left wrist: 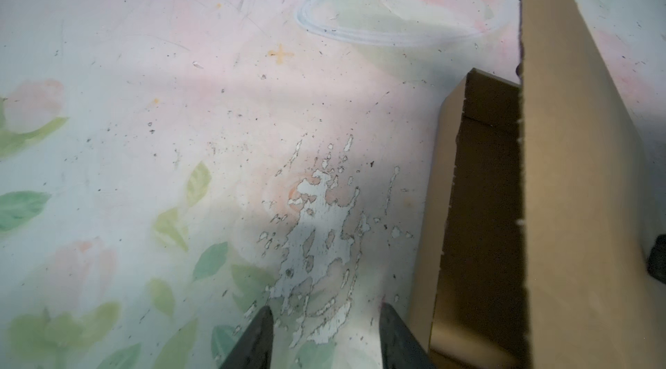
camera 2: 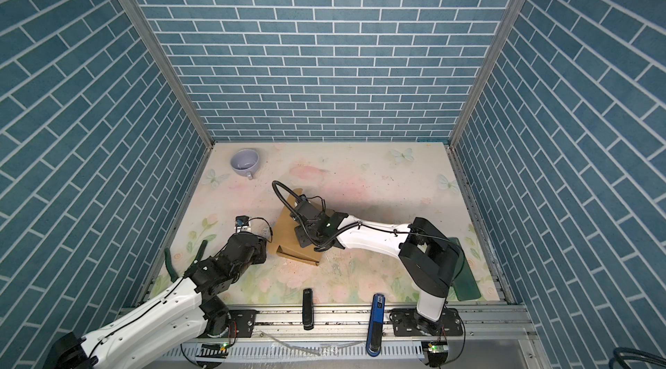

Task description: Fold the paper box

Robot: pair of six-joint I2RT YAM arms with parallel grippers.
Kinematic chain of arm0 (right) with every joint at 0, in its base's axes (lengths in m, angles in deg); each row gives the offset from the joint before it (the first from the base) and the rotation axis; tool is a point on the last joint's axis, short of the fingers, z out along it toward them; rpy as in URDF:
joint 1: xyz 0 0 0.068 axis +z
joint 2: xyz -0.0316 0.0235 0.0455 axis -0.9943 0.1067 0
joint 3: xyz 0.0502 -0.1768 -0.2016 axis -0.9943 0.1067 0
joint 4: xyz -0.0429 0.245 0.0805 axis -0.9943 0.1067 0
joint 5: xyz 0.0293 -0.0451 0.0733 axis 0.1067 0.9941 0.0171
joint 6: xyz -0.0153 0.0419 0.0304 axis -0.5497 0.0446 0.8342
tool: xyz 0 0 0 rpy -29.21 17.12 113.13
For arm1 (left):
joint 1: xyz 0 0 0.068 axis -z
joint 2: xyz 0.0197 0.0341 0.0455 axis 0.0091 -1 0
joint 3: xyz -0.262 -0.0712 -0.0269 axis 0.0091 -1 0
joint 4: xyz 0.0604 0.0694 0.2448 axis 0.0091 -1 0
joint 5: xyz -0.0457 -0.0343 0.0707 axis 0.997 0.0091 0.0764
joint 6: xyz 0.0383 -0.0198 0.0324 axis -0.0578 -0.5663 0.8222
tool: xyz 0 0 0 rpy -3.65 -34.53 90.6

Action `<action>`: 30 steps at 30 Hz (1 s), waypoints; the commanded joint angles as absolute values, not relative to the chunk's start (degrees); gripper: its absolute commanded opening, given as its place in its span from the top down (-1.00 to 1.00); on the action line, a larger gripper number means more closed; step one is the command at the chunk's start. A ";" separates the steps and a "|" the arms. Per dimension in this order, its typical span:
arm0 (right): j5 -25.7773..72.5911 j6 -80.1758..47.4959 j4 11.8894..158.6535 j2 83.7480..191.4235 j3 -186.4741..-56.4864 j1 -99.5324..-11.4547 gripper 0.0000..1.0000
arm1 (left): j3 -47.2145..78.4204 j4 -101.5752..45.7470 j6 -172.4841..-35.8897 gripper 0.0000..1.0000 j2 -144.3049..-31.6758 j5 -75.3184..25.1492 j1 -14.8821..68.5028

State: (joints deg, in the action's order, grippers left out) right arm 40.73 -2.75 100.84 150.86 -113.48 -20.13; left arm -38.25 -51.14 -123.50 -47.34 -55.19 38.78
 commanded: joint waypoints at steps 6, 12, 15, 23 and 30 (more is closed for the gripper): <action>39.32 -0.47 99.86 154.70 -113.77 -20.15 0.80 | -33.88 -59.41 -124.86 -0.06 -42.86 -59.06 39.02; 38.27 -0.16 100.51 156.11 -112.71 -20.71 0.81 | -31.98 -57.62 -121.99 -0.11 -45.44 -56.28 39.02; 37.76 0.31 100.66 156.34 -112.02 -21.32 0.81 | -31.35 -54.95 -120.50 -0.12 -48.02 -53.96 38.97; 37.01 0.77 101.71 156.48 -111.12 -22.16 0.81 | -29.19 -48.14 -117.95 -0.11 -57.47 -46.69 38.83; 40.28 1.27 102.65 151.06 -110.68 -22.18 0.80 | -28.06 -44.69 -116.76 -0.11 -63.65 -44.06 38.19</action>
State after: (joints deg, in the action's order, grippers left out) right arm 37.95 -0.78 99.99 154.53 -113.07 -21.70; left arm -29.63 -46.85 -118.13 -62.21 -45.77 38.58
